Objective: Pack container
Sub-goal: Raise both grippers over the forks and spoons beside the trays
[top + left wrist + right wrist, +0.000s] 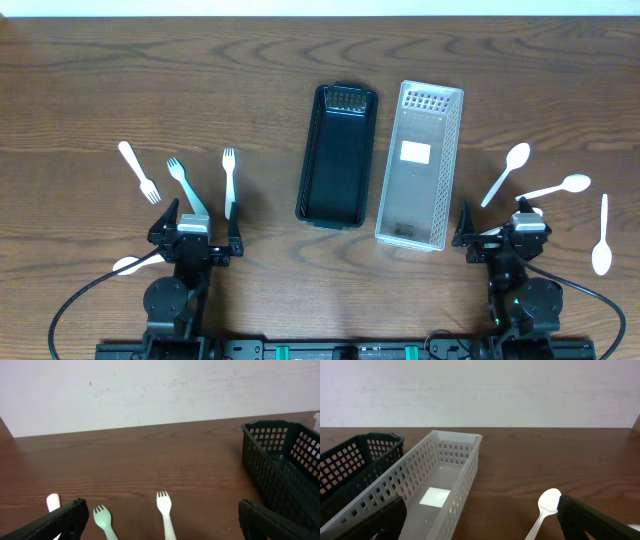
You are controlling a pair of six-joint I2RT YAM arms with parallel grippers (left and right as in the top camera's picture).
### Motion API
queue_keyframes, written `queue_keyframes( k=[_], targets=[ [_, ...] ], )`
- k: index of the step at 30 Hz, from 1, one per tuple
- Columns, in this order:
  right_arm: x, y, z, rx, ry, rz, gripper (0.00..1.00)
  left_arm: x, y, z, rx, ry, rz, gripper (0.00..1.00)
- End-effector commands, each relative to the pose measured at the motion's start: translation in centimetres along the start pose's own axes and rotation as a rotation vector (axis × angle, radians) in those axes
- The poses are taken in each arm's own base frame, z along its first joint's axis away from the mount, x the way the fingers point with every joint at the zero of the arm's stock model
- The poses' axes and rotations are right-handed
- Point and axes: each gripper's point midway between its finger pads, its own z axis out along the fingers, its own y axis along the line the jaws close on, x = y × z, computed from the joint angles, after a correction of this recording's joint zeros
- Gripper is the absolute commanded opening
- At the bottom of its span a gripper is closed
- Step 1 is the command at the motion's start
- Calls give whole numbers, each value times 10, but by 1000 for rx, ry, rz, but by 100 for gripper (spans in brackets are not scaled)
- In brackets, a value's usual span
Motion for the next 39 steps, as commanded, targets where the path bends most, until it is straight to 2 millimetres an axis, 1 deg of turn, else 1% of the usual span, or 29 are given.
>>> queue_keyframes(
  k=[1,17,19,23,24,25,27,29,31,33,36,39],
  targets=[
    [1,3,0,-15,3,9,99,15,-2,0,6,52,-7,98],
    [1,5,0,-26,3,10,99,15,-2,0,6,51,-7,98],
    [1,7,0,-37,5,45,99,15,-2,0,7,51,-13,98],
    [3,11,0,-59,16,145,99,13,-2,0,8,49,-122,98],
    [1,12,0,-65,17,157,99,9,-2,0,8,44,-141,98],
    [-2,13,-1,-70,15,165,99,0,-2,-1,7,33,-145,98],
    [-13,13,-1,-70,6,167,99,-21,4,-4,-19,6,-143,98],
    [-27,10,-1,-47,1,159,99,-47,13,-6,-60,-8,-143,98],
    [-42,8,2,-34,16,124,99,-69,18,-3,-80,6,-142,98],
    [-57,8,9,-32,54,110,99,-83,21,6,-94,60,-139,98],
    [-75,8,27,-20,159,103,99,-94,22,28,-98,200,-132,98],
    [-85,14,47,-39,304,97,99,-95,22,47,-98,365,-122,98]
  ],
)
